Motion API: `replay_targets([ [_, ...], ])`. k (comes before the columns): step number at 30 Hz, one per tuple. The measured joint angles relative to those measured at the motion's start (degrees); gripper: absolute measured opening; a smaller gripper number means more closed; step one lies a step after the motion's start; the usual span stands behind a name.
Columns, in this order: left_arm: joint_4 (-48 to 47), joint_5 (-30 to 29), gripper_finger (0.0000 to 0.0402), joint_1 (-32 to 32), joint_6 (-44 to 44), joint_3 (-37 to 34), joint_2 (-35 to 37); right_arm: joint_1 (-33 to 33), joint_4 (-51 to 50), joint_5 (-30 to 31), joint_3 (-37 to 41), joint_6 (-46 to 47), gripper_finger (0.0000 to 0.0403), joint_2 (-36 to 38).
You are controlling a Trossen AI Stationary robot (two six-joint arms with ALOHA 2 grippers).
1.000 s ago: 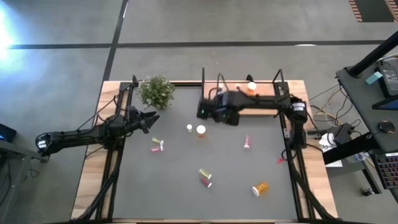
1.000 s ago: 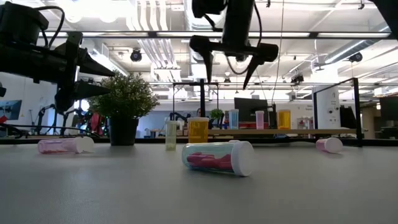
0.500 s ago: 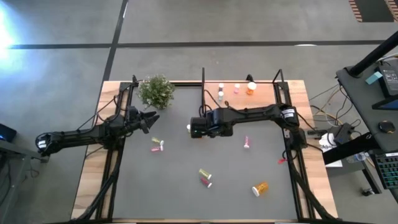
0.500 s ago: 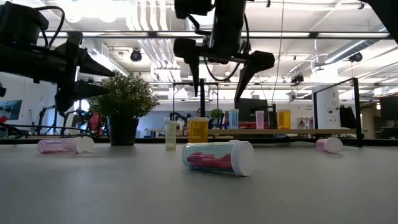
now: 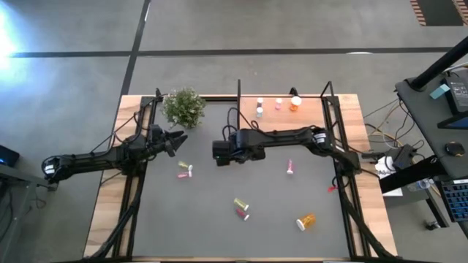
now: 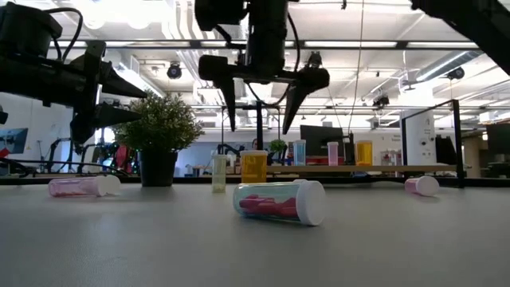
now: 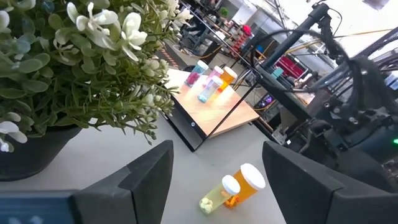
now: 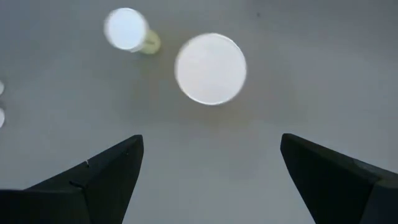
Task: Pick and place medicine bottles onto shelf by color
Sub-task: Put the top yellow pill bottle on the shelf
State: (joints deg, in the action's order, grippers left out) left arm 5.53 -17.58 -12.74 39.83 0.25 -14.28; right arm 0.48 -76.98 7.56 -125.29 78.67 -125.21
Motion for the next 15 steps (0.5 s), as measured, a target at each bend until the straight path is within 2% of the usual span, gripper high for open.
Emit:
replay_targets([
  [9, -0.01, 0.0, 0.0231, 0.01, 0.01, 0.0, 0.06, -0.13, -1.57, 1.53, -8.42, -20.18, 0.0371, -5.48],
  [15, -0.01, -0.01, 0.0231, 0.0, 0.0, 0.0, 0.04, -1.24, 2.26, 1.86, -9.65, -26.61, 0.0371, -7.57],
])
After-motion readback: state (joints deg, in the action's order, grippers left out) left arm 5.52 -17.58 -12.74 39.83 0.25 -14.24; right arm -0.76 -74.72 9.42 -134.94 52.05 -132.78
